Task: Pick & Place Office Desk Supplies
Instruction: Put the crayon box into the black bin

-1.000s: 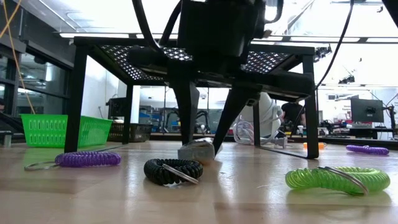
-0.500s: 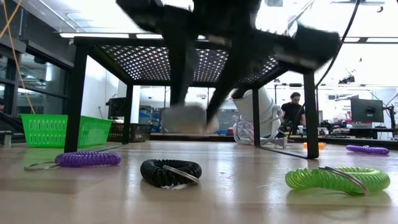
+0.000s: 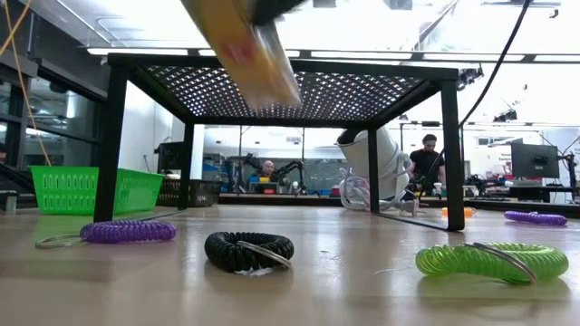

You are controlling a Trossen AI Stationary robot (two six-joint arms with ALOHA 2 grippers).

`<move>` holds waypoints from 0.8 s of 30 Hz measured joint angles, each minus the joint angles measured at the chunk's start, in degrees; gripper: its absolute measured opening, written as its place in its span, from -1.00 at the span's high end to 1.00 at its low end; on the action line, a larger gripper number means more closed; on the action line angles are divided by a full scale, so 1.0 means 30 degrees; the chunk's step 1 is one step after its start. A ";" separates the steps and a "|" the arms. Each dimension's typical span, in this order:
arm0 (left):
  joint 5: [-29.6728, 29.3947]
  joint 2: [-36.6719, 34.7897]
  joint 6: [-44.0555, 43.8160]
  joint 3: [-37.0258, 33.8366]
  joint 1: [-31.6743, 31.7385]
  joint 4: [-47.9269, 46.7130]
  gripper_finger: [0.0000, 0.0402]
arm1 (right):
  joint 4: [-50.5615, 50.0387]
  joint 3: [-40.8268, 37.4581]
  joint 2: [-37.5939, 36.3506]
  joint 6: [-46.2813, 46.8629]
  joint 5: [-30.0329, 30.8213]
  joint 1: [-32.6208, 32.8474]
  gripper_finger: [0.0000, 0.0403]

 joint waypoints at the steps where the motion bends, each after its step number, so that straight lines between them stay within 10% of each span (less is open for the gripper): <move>1: 0.0000 0.0000 -0.0006 0.0000 -0.0006 0.0036 0.33 | 0.0074 0.0237 0.0000 0.0363 -0.0159 0.0073 0.45; 15: 0.0000 0.0000 -0.0006 0.0000 -0.0004 0.0045 0.33 | -0.0356 0.3387 -0.0002 0.6349 -0.3735 -0.1842 0.45; 24: 0.0000 0.0000 -0.0002 0.0000 -0.0002 0.0247 0.33 | -0.0792 0.3500 -0.2510 0.6305 -0.2125 -0.3884 0.45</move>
